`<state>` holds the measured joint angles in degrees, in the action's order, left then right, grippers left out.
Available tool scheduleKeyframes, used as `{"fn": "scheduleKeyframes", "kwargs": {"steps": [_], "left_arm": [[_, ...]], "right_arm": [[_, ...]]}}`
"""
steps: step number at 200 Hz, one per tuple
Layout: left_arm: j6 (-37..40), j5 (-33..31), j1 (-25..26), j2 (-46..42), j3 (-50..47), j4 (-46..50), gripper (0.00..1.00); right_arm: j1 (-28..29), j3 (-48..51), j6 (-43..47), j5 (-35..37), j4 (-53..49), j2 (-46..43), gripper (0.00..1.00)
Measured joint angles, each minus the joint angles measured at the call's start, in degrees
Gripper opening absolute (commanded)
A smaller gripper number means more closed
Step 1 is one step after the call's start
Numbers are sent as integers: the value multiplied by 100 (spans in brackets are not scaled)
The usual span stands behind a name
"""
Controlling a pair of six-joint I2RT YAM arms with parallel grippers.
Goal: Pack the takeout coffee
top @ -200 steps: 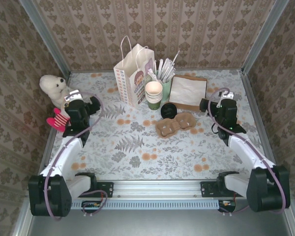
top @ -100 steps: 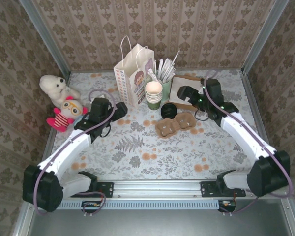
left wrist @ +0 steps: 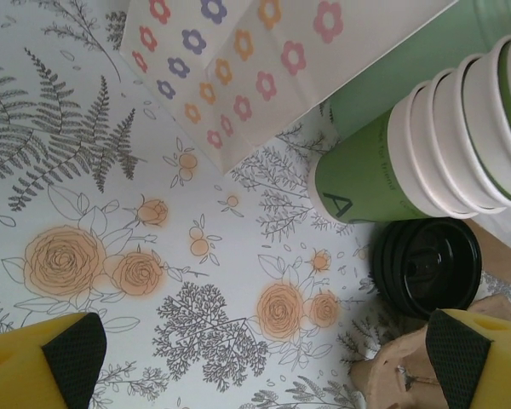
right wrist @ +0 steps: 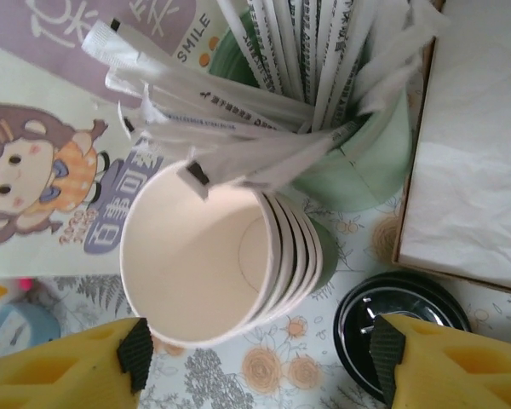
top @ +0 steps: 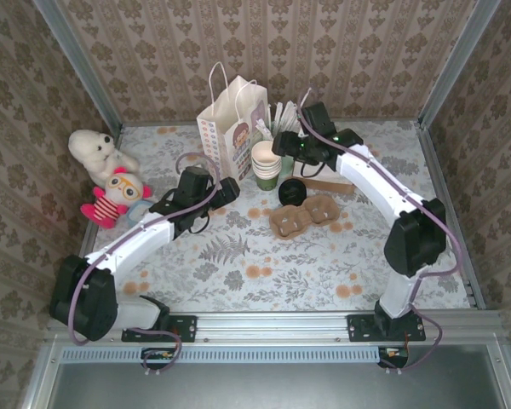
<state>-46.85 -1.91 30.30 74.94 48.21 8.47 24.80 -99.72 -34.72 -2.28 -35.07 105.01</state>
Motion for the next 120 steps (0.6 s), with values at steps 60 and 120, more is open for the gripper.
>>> {"fn": "scheduleKeyframes", "kwargs": {"steps": [60,120], "left_arm": [[227,61,0,-15,-13,-275,100],[74,55,-83,-15,-520,-789,100]], "right_arm": [[168,-1056,175,439,-813,804,44],[313,-1333,190,772,-1139,1154,34]]}}
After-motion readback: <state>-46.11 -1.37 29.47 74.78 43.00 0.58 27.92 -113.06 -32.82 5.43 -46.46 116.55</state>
